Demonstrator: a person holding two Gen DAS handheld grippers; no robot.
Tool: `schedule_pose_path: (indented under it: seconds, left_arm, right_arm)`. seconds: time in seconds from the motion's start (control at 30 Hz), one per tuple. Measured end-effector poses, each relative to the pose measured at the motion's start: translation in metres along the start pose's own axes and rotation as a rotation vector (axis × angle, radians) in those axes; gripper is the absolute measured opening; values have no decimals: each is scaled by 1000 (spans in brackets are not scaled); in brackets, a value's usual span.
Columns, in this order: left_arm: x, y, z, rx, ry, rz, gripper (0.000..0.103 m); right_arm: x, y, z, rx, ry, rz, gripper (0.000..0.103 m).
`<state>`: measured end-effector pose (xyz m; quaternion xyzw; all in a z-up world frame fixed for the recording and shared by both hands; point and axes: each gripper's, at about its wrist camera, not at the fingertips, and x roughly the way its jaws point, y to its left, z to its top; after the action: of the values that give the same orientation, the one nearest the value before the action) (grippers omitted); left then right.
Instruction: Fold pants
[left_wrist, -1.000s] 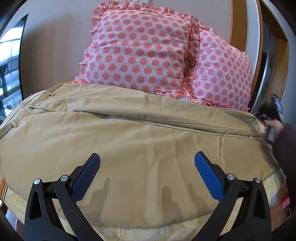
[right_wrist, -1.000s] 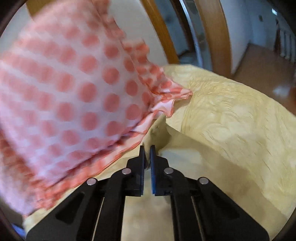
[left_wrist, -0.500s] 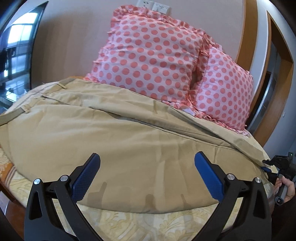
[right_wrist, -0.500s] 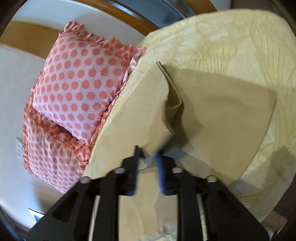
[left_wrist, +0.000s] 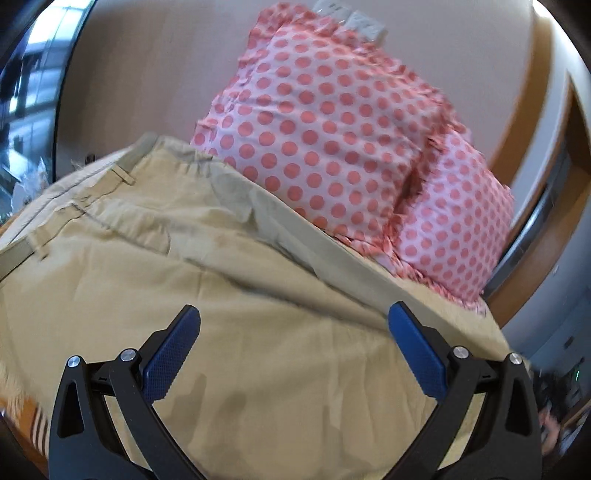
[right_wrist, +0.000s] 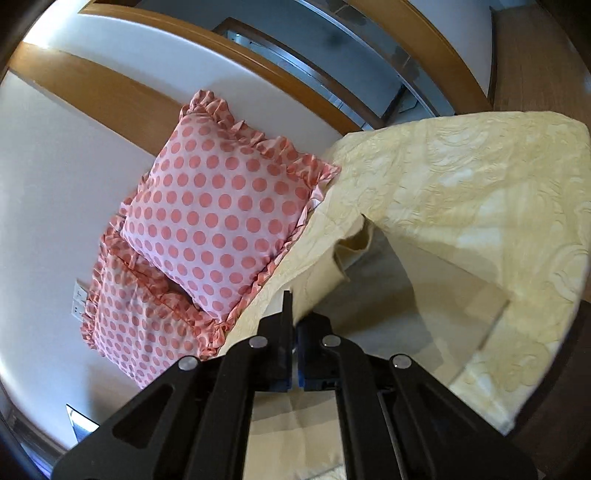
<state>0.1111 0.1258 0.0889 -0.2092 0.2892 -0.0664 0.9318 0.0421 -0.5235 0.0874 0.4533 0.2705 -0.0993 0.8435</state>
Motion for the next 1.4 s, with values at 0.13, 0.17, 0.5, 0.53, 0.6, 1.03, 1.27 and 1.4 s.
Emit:
schedule_pose_path:
  seconds: [0.13, 0.17, 0.5, 0.53, 0.6, 1.03, 1.27, 1.4]
  left_arm:
    - [63, 3, 47, -64, 133, 18, 102]
    - [75, 2, 54, -67, 150, 31, 102]
    - [212, 24, 116, -105, 332, 389, 21]
    - [208, 34, 116, -156, 331, 357, 11]
    - [180, 38, 117, -178, 263, 326, 7]
    - [-39, 64, -55, -162, 129, 267, 7]
    - [-47, 70, -82, -155, 137, 273, 7]
    - [-41, 74, -90, -163, 151, 247, 7]
  right_arm:
    - [1, -4, 1, 6, 4, 10, 1]
    - [0, -5, 0, -1, 3, 10, 1]
    - [-2, -4, 1, -51, 14, 8, 1]
    - [-1, -3, 2, -62, 15, 9, 1]
    - [1, 0, 4, -84, 14, 4, 1]
    - [12, -58, 6, -2, 54, -183, 1]
    - [7, -63, 5, -13, 47, -218, 1]
    - [8, -69, 7, -1, 54, -248, 1]
